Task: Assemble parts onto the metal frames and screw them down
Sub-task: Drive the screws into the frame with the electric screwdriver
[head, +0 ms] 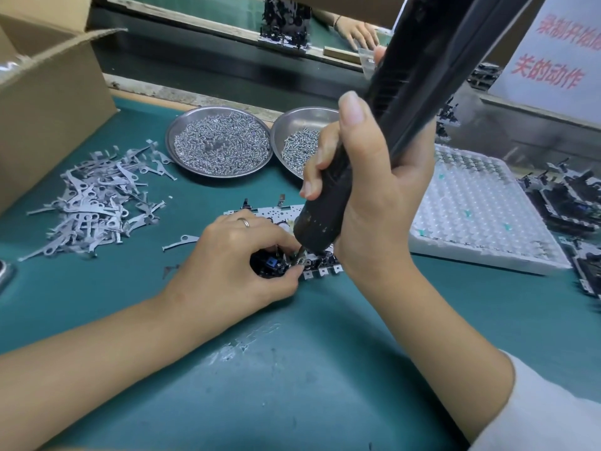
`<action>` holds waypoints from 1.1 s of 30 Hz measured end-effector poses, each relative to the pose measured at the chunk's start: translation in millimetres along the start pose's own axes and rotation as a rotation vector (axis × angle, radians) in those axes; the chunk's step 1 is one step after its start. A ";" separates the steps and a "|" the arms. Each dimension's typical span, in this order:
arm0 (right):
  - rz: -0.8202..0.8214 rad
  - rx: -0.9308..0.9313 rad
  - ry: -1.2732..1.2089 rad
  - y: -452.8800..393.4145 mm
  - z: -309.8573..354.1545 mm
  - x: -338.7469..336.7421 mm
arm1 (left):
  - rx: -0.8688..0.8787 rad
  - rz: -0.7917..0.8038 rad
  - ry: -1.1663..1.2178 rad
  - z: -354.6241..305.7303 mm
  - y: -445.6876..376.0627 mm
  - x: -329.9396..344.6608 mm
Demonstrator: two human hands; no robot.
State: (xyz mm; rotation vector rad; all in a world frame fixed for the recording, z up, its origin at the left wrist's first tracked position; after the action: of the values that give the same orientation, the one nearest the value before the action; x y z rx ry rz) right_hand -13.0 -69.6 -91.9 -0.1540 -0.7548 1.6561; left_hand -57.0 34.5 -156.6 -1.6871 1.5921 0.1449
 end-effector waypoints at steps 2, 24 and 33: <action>0.004 -0.005 0.003 0.1 -0.5 0.2 | -0.005 0.003 -0.002 0.0 -0.1 0.2; -0.185 -0.285 0.494 -14.2 28.4 -42.6 | 0.008 -0.011 0.021 0.9 0.9 -1.3; 0.238 -0.008 1.364 59.0 -25.3 -9.1 | -0.120 -0.398 0.197 20.1 -10.0 -37.8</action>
State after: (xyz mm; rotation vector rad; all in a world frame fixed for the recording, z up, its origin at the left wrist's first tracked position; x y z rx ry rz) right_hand -47.4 -70.4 -146.8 -1.2554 0.3187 1.3376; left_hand -47.3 75.5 -143.9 -2.1311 1.3722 -0.1337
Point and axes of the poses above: each hand's wrist, its own y-axis away from the middle knuckle, its own x-axis out of the palm, z = x × y, the point moved 6 cm from there along -y, towards the middle knuckle, and after that the axes turned 4 degrees about y, right-handed, at the moved point
